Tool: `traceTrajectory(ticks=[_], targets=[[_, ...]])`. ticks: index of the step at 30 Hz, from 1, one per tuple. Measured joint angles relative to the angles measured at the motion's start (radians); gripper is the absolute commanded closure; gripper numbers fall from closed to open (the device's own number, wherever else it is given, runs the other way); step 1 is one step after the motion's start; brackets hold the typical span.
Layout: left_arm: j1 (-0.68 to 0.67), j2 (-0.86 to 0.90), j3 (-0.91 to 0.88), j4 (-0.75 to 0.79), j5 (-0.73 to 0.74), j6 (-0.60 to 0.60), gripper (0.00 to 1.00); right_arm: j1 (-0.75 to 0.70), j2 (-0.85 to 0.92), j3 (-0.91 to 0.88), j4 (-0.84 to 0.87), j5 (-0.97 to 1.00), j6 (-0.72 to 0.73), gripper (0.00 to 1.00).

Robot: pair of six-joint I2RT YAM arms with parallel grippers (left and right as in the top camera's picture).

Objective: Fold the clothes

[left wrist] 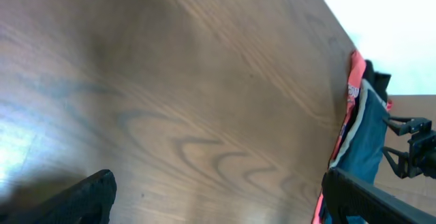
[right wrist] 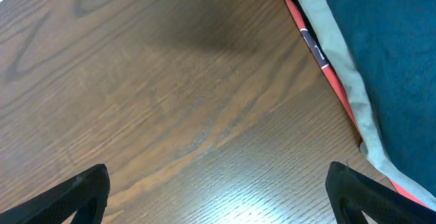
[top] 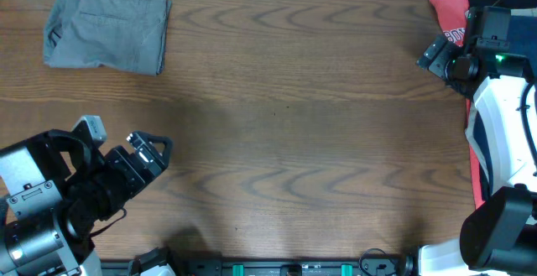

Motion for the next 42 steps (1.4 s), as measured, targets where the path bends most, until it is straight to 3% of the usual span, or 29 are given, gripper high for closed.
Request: traceTrajectory(ticks=[5, 9, 19, 27, 42], targets=[[-0.056, -0.009, -0.027, -0.018, -0.055, 0.000, 0.02, 0.000, 0.000, 0.000, 0.000, 0.000, 0.000, 0.01], [-0.147, -0.053, -0.113, 0.053, -0.135, 0.000, 0.02, 0.000, 0.000, 0.000, 0.000, 0.000, 0.000, 0.01], [-0.344, -0.370, -0.501, 0.520, -0.248, 0.007, 0.02, 0.000, 0.000, 0.000, 0.001, 0.000, 0.000, 0.01], [-0.357, -0.563, -0.717, 0.600, -0.262, 0.008, 0.02, 0.000, 0.000, 0.000, 0.000, 0.000, 0.000, 0.01], [-0.359, -0.743, -0.975, 0.939, -0.390, 0.008, 0.02, 0.000, 0.000, 0.000, 0.000, 0.000, 0.000, 0.01]])
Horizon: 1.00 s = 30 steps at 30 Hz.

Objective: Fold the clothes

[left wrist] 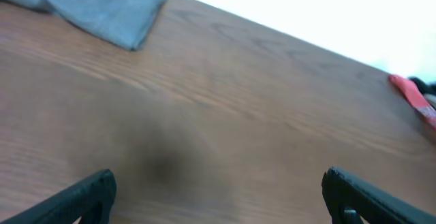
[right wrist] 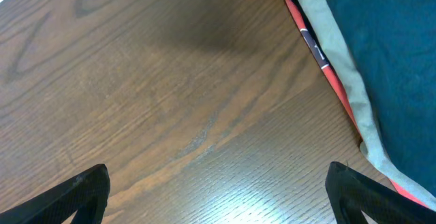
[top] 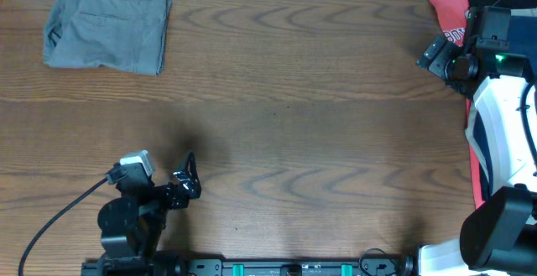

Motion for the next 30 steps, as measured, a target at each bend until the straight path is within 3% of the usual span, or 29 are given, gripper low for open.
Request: traceTrajectory(ticks=[17, 30], targets=[[0.000, -0.142, -0.268, 0.393, -0.037, 0.000, 0.02, 0.000, 0.000, 0.000, 0.000, 0.000, 0.000, 0.01], [0.000, -0.143, -0.327, 0.441, -0.162, 0.000, 0.02, 0.000, 0.000, 0.000, 0.000, 0.000, 0.000, 0.01]])
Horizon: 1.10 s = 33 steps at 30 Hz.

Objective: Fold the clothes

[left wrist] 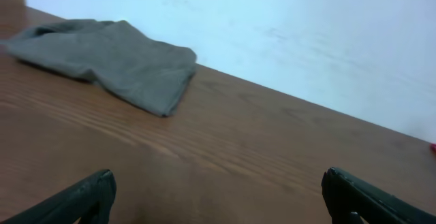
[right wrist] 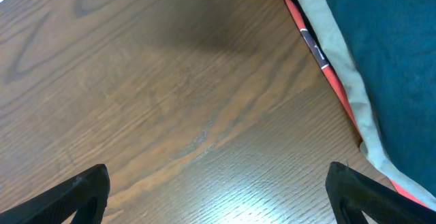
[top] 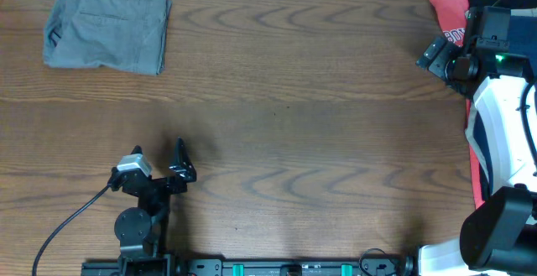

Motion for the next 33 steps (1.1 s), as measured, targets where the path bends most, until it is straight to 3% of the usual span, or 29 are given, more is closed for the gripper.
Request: traceTrajectory(ticks=[33], targets=[[0.000, 0.000, 0.004, -0.019, -0.024, 0.000, 0.02, 0.000, 0.000, 0.000, 0.000, 0.000, 0.000, 0.01]])
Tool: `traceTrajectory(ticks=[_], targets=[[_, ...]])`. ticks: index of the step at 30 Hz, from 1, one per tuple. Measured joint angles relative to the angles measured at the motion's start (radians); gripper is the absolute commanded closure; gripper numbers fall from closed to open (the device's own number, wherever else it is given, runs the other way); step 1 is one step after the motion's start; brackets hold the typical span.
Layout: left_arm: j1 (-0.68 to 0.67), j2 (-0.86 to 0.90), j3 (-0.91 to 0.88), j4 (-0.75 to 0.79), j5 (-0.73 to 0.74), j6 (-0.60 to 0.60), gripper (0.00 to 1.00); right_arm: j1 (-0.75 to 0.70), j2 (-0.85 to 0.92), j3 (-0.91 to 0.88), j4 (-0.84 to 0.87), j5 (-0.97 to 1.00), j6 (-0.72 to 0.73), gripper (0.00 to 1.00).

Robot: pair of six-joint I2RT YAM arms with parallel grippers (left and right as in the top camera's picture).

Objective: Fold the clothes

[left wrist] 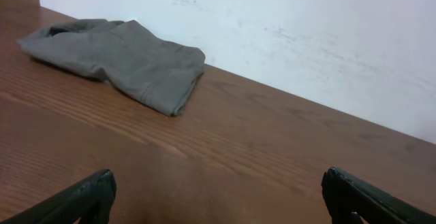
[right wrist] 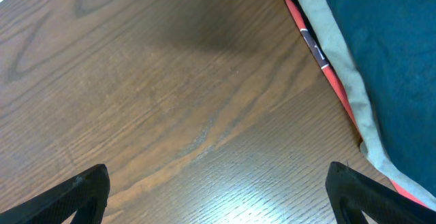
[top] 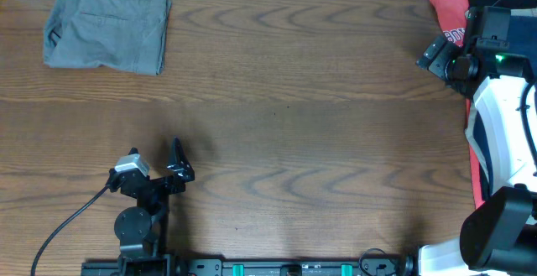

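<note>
Folded grey shorts (top: 106,25) lie at the table's far left corner, also in the left wrist view as grey shorts (left wrist: 119,56). A pile of clothes, red (top: 449,12), teal (right wrist: 388,54) and pale (right wrist: 340,60), hangs at the right edge. My left gripper (top: 158,171) sits low near the front left, open and empty, with fingertips (left wrist: 88,193) wide apart. My right gripper (top: 436,58) hovers at the far right beside the pile, open, with fingertips (right wrist: 82,190) over bare wood.
The wooden table (top: 294,117) stretches between the two piles. A white wall (left wrist: 306,33) rises behind the far edge. The right arm's white body (top: 503,133) covers part of the clothes pile. A cable (top: 67,217) trails from the left arm.
The left gripper has shifted very slightly; its camera now sees the shorts a little nearer the middle. The right arm and the clothes are unchanged.
The left arm first stood large at the front left corner, its camera facing the right-hand clothes pile. Then it lay folded low near the front edge, and its camera turned toward the grey shorts. The right gripper stayed open beside the pile throughout.
</note>
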Motion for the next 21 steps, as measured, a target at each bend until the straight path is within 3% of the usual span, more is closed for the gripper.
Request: traceTrajectory(ticks=[21], targets=[[0.000, 0.000, 0.000, 0.000, 0.000, 0.000, 0.02, 0.000, -0.026, 0.000, 0.000, 0.000, 0.000, 0.01]])
